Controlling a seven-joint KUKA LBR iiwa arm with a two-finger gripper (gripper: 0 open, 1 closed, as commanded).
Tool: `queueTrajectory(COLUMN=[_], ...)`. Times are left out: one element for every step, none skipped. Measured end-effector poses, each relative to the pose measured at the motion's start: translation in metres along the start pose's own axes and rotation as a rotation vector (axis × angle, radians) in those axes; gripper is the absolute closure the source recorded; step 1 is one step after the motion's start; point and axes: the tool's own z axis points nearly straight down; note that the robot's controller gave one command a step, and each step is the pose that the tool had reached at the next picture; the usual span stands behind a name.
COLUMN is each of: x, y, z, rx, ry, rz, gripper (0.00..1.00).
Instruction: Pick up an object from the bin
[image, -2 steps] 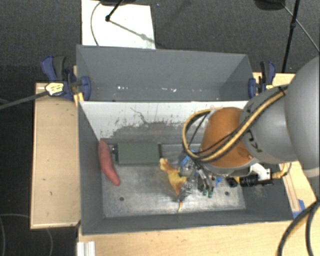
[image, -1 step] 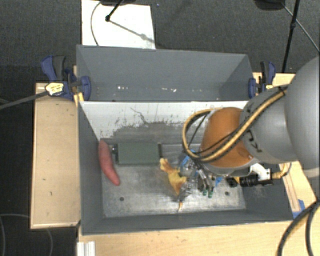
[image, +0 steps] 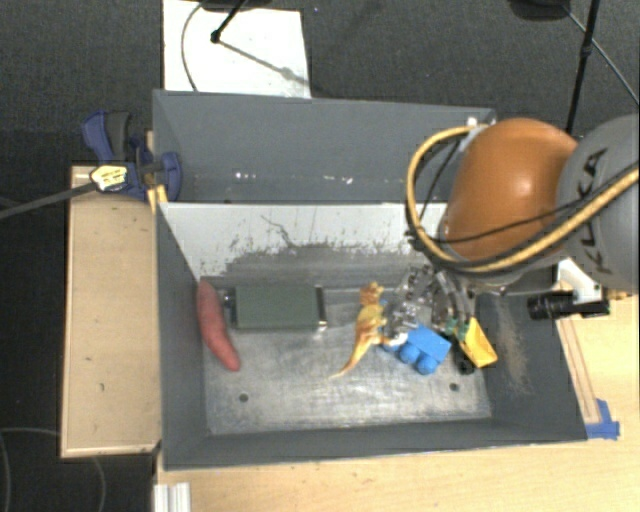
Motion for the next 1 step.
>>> queueTrajectory(x=[0.001], y=[-0.0005], z=[0.002], rx=[0.002], ry=[0.004], rz=[0.0], gripper=[1.0])
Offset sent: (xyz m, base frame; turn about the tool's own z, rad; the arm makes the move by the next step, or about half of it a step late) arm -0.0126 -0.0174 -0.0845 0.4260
